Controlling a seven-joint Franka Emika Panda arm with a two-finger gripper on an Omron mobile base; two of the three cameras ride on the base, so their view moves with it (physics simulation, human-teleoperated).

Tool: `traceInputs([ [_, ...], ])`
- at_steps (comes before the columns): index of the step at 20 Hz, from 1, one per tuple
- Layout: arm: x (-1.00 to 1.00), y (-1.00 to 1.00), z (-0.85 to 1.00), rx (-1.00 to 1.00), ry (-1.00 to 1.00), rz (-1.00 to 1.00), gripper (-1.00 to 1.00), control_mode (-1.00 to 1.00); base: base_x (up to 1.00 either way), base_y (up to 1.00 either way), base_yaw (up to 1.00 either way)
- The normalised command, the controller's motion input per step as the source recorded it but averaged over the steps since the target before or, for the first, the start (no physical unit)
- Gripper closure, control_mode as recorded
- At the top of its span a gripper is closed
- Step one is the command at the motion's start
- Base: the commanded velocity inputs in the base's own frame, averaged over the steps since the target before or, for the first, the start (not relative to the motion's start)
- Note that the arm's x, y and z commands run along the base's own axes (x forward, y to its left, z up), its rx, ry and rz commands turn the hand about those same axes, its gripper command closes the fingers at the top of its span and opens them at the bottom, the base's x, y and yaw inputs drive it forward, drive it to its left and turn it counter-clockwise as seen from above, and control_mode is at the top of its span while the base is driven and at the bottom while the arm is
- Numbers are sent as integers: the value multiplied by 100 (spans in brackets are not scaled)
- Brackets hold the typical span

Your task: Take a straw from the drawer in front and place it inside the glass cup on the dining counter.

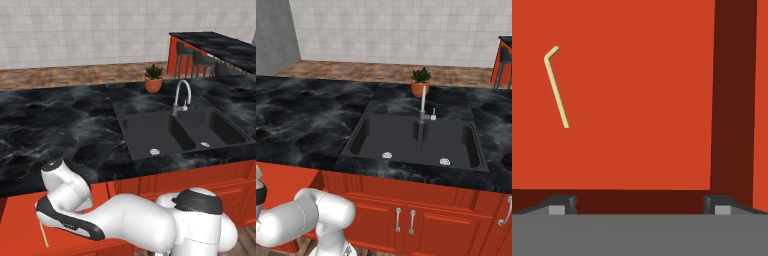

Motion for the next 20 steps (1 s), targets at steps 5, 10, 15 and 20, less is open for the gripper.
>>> traceInputs([
  [5, 10, 14, -21, 0, 0, 3, -100, -100, 0, 0, 0],
  [10, 12, 14, -19, 0, 0, 3, -100, -100, 0, 0, 0],
  [15, 9, 13, -18, 1, 0, 3, -100, -100, 0, 0, 0],
  [20, 1, 17, -22, 5, 0, 4, -100, -100, 0, 0, 0],
])
